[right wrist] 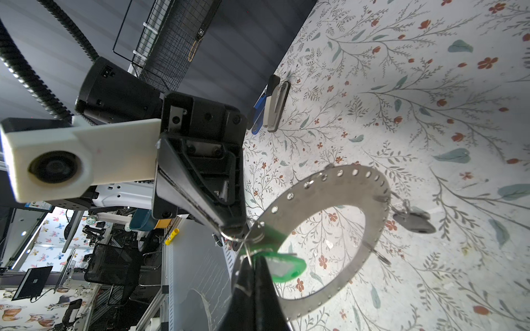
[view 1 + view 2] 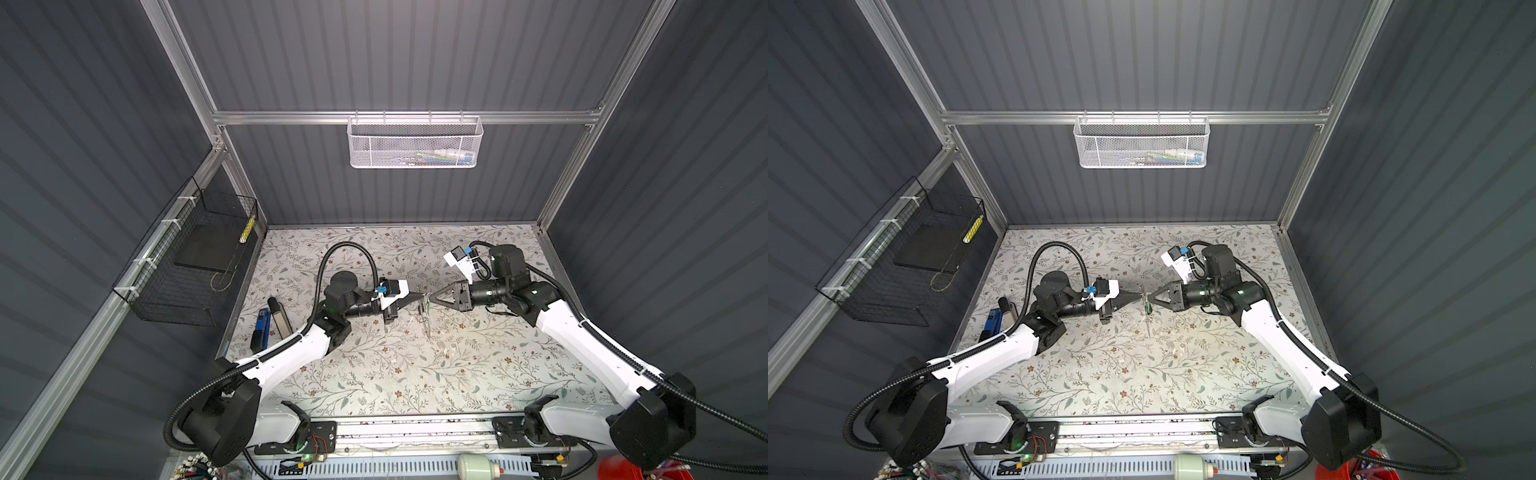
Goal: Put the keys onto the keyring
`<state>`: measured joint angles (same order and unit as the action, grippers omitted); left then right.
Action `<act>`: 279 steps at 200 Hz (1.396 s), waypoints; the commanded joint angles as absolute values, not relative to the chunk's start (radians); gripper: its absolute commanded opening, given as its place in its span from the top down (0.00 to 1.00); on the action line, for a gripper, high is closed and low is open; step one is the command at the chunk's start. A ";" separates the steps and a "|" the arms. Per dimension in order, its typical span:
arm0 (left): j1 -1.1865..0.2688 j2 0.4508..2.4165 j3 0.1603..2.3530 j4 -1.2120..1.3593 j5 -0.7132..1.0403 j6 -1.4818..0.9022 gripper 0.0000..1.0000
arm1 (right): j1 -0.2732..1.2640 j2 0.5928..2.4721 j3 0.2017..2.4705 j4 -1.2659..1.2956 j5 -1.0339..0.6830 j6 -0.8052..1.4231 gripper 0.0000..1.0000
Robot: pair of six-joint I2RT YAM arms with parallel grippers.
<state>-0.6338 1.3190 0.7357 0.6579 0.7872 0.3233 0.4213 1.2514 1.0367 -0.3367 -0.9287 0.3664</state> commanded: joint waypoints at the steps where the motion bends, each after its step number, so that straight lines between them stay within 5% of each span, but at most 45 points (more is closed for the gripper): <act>1: -0.645 1.314 0.771 0.810 0.875 0.276 1.00 | 0.403 1.283 1.025 -0.355 -0.870 0.383 1.00; 230: -0.621 1.327 0.760 0.884 0.841 0.217 1.00 | 0.339 1.255 0.940 -0.383 -0.983 0.367 1.00; 279: -0.621 1.318 0.764 0.835 0.852 0.245 1.00 | 0.338 1.298 0.923 -0.507 -0.822 0.342 1.00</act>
